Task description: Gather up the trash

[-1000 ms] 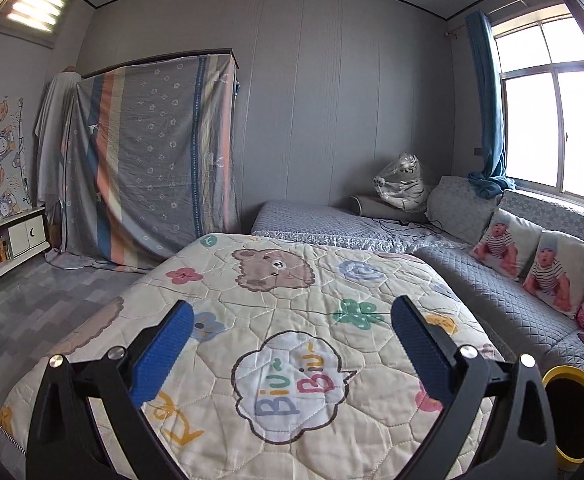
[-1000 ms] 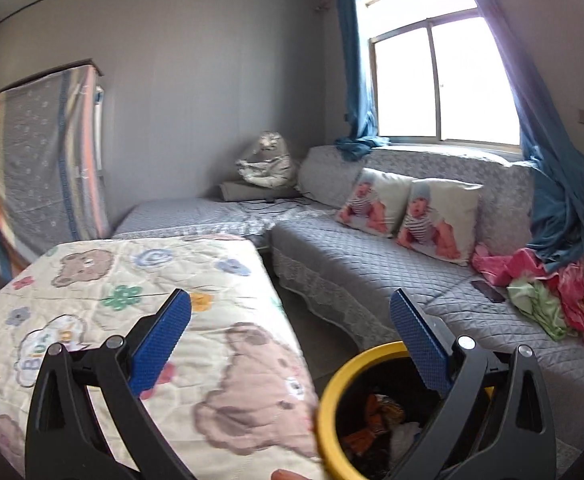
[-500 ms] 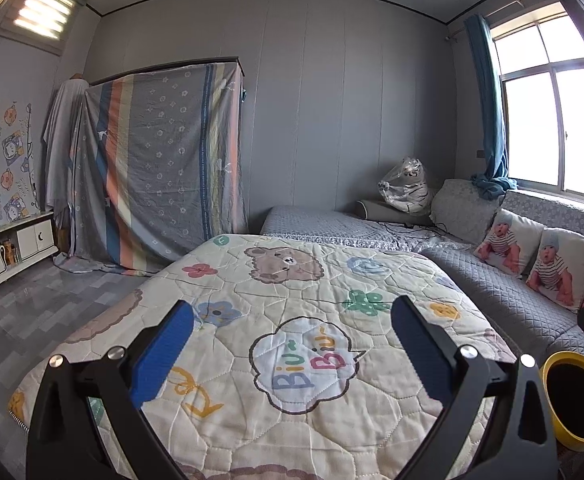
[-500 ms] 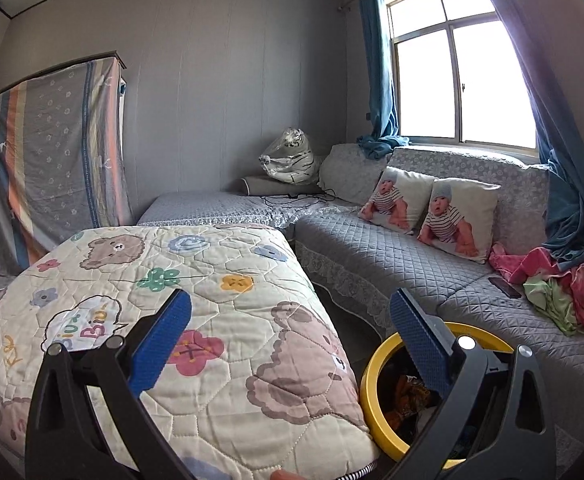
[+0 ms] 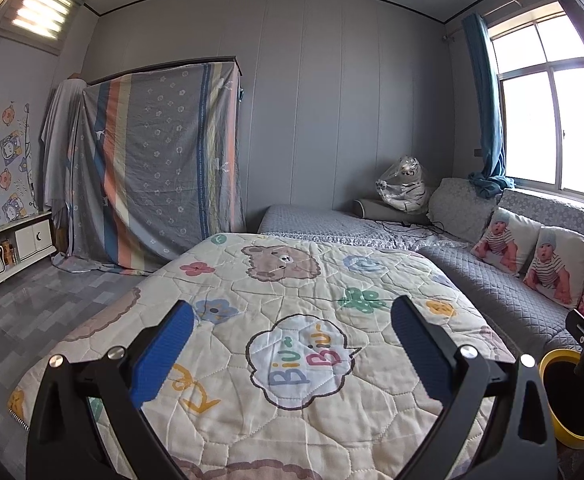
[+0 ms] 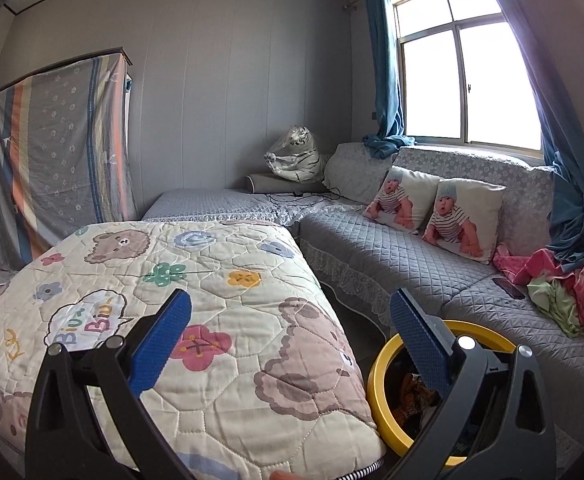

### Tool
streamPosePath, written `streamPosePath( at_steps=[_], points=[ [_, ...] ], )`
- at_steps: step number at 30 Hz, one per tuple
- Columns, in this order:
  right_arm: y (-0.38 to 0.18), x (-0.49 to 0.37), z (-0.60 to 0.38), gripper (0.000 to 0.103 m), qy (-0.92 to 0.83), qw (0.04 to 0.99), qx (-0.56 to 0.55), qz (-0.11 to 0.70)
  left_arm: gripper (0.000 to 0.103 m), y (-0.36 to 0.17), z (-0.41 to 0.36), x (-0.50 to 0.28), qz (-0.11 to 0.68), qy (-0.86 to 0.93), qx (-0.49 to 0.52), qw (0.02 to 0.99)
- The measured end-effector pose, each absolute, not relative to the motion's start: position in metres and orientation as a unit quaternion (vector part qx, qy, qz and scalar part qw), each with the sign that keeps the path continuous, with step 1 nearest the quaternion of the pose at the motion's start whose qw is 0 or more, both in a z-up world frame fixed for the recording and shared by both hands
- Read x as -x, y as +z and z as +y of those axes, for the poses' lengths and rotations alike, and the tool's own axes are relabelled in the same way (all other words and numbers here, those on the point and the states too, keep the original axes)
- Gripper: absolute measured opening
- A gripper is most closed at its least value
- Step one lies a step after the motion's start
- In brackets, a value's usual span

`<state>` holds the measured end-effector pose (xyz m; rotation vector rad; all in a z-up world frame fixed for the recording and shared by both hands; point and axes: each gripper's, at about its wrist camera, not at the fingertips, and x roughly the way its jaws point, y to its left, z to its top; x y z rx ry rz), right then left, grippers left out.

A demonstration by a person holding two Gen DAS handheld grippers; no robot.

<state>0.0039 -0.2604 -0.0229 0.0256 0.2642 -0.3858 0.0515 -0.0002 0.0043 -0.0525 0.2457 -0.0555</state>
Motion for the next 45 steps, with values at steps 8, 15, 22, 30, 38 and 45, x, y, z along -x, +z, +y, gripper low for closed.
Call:
streamPosePath(
  at_steps=[8,15,22,30,38,45],
  points=[
    [-0.0248,-0.0065,-0.2592,0.095,-0.183,0.973,-0.014,0.136,0.095,0.0064,-0.0051,-0.0519,0.122,-0.03,0.018,0.992],
    [-0.0253,-0.007,-0.2591,0.095,-0.18,0.974,-0.015,0.14,0.095,0.0059,-0.0046,-0.0529,0.123,-0.032,0.019,0.992],
    [-0.0263,-0.0068,-0.2581,0.095,-0.177,0.974,-0.015,0.14,0.095,0.004,-0.0051,-0.0541,0.127,-0.034,0.019,0.991],
    [-0.0263,-0.0057,-0.259,0.095,-0.173,0.975,-0.017,0.14,0.095,0.0025,-0.0045,-0.0555,0.126,-0.032,0.02,0.991],
    [-0.0262,-0.006,-0.2598,0.095,-0.17,0.975,-0.019,0.141,0.095,0.002,-0.0055,-0.0575,0.125,-0.033,0.017,0.991],
    [-0.0263,-0.006,-0.2602,0.095,-0.169,0.975,-0.019,0.141,0.095,0.0018,-0.0066,-0.0581,0.126,-0.036,0.017,0.991]
  ],
)
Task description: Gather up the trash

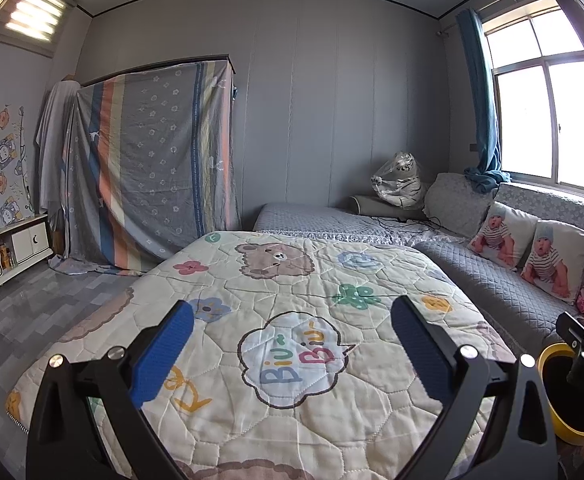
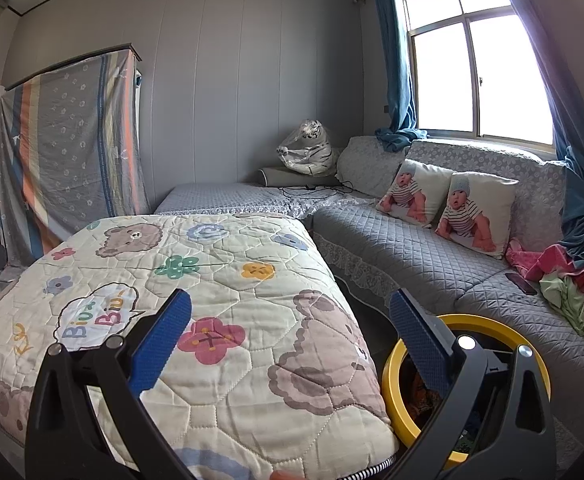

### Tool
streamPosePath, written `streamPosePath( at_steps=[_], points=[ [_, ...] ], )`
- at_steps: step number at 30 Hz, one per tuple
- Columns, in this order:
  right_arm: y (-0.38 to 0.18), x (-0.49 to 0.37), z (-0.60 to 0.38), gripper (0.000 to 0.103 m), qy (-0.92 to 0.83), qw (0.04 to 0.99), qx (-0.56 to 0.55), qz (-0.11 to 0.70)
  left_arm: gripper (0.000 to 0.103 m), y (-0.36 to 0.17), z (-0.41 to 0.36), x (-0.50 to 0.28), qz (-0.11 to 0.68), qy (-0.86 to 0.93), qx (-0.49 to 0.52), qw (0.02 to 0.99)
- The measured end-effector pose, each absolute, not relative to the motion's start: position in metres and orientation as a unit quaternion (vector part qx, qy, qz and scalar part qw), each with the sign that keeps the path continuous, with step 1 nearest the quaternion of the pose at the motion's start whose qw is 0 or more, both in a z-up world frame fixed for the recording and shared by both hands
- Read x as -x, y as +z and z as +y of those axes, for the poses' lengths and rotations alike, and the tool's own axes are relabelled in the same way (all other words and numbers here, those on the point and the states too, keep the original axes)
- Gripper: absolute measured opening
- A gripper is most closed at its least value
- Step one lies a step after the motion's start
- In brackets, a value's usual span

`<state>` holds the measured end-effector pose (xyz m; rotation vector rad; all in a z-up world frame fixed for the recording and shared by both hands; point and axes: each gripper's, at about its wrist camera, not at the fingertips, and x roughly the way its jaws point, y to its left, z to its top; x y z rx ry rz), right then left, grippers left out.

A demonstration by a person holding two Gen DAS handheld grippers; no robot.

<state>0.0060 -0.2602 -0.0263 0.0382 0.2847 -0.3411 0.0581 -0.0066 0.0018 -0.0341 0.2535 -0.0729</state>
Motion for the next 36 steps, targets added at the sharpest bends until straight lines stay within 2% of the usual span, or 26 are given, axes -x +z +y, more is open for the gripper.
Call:
streamPosePath(
  at_steps=[36],
  points=[
    [-0.0297,-0.0087,-0.2609,0.095,-0.167,0.975,-0.025,0.146,0.095,-0.0015,-0.0116,-0.0647,0.129,-0.045,0.019,0.99]
  ],
)
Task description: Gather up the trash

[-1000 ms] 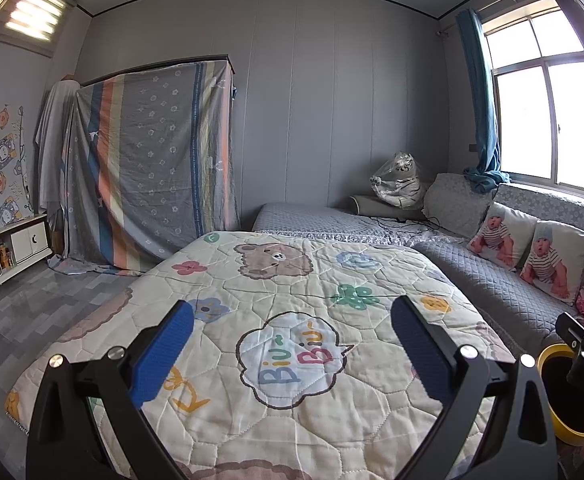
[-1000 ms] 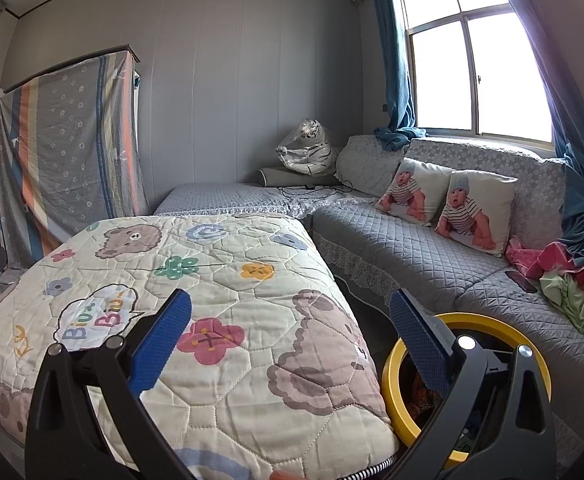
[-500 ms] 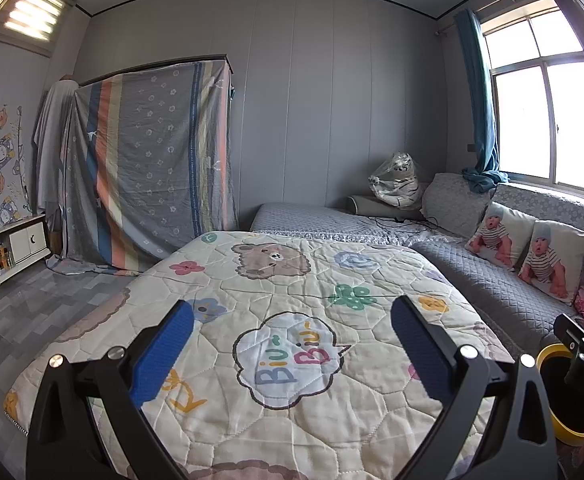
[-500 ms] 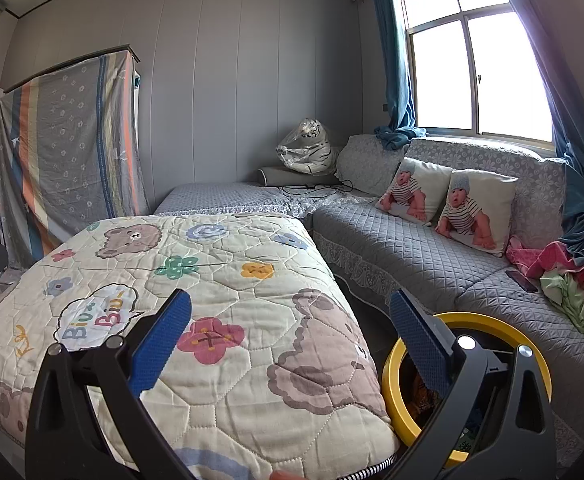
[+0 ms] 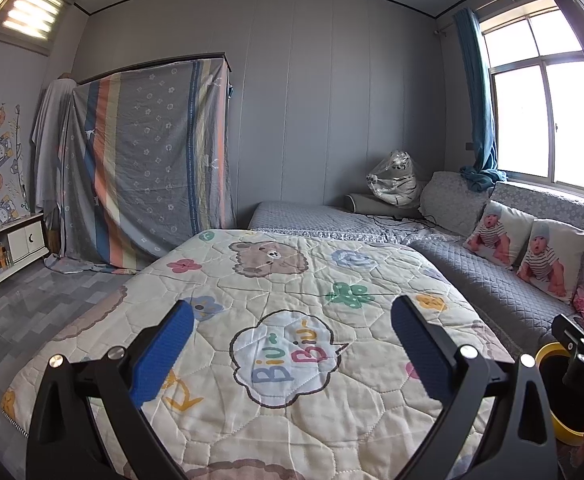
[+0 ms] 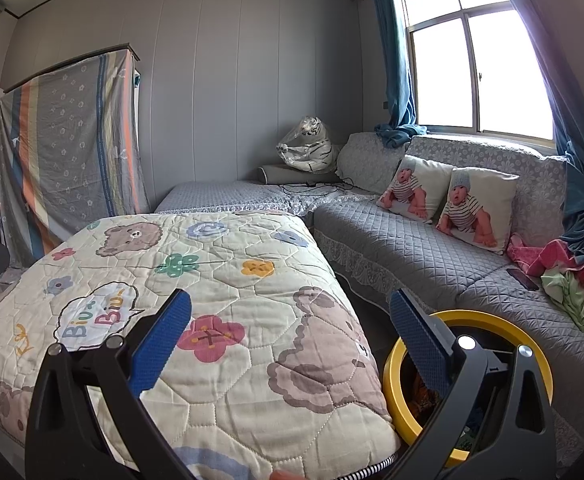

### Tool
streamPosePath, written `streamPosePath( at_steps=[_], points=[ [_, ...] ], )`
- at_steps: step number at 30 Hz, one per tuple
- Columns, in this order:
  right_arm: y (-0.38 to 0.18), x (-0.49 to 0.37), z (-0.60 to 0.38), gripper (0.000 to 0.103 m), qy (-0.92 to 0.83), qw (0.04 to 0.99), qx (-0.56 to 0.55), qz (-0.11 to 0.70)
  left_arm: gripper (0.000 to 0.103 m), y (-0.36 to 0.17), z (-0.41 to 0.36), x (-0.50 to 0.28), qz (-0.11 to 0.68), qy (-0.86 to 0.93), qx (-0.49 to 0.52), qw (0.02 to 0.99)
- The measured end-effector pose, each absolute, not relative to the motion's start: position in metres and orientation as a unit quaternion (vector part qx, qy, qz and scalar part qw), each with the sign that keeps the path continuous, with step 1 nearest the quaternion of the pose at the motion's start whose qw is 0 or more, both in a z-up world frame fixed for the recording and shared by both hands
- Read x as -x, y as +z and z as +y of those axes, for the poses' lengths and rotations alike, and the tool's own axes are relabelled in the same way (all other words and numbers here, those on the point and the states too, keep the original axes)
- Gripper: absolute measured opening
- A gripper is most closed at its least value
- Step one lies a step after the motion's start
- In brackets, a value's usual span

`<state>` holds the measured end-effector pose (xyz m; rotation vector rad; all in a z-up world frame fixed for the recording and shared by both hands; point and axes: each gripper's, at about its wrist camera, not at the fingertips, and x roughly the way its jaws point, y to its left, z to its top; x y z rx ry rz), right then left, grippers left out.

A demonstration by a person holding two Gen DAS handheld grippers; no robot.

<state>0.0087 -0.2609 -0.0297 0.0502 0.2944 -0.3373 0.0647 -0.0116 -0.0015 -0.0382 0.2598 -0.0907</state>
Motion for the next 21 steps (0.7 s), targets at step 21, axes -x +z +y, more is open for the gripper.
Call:
streamPosePath(
  at_steps=[21],
  points=[
    [-0.0315,-0.0087,-0.2613,0.095,-0.167,0.974,-0.027,0.148,0.095,-0.004,-0.014,-0.0669,0.131,-0.054,0.015,0.99]
  ],
)
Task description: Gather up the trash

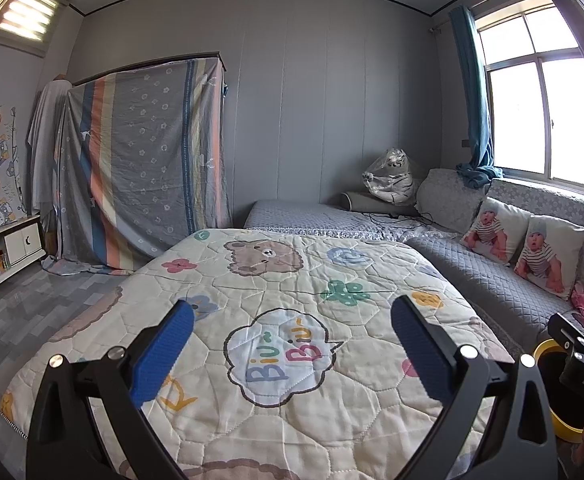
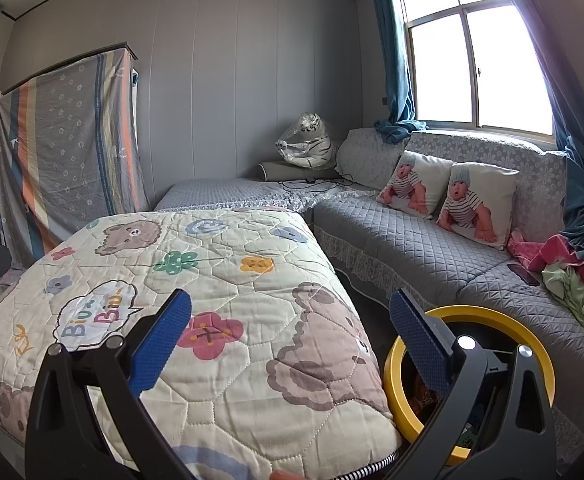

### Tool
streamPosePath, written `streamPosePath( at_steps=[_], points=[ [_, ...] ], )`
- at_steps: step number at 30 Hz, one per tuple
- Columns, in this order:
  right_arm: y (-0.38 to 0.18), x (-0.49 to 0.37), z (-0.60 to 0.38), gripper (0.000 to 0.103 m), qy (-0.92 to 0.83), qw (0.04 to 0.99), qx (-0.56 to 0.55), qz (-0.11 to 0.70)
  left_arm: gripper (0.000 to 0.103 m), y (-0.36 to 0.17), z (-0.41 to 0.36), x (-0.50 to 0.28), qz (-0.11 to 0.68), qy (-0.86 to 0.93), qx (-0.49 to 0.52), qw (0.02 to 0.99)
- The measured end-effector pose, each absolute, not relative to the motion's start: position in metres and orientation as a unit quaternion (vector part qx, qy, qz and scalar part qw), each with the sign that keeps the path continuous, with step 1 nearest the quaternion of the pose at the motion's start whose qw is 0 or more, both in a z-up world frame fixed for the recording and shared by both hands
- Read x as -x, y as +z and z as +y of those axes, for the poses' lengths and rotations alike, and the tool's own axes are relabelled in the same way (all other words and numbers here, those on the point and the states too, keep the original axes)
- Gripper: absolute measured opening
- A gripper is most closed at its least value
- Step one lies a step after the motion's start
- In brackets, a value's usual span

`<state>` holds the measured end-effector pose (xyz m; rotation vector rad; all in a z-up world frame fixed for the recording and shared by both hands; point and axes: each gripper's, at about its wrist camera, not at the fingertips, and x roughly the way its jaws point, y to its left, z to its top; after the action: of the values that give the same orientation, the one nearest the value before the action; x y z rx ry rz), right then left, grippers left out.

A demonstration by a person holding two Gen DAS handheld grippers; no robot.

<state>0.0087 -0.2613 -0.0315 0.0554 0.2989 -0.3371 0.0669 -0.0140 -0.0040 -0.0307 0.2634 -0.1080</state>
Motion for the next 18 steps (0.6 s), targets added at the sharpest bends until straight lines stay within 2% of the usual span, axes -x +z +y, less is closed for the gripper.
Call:
streamPosePath(
  at_steps=[18],
  points=[
    [-0.0305,-0.0093,-0.2627,0.095,-0.168,0.974,-0.029,0.149,0.095,-0.0033,-0.0131,-0.0681,0.133,-0.058,0.013,0.989]
  ],
)
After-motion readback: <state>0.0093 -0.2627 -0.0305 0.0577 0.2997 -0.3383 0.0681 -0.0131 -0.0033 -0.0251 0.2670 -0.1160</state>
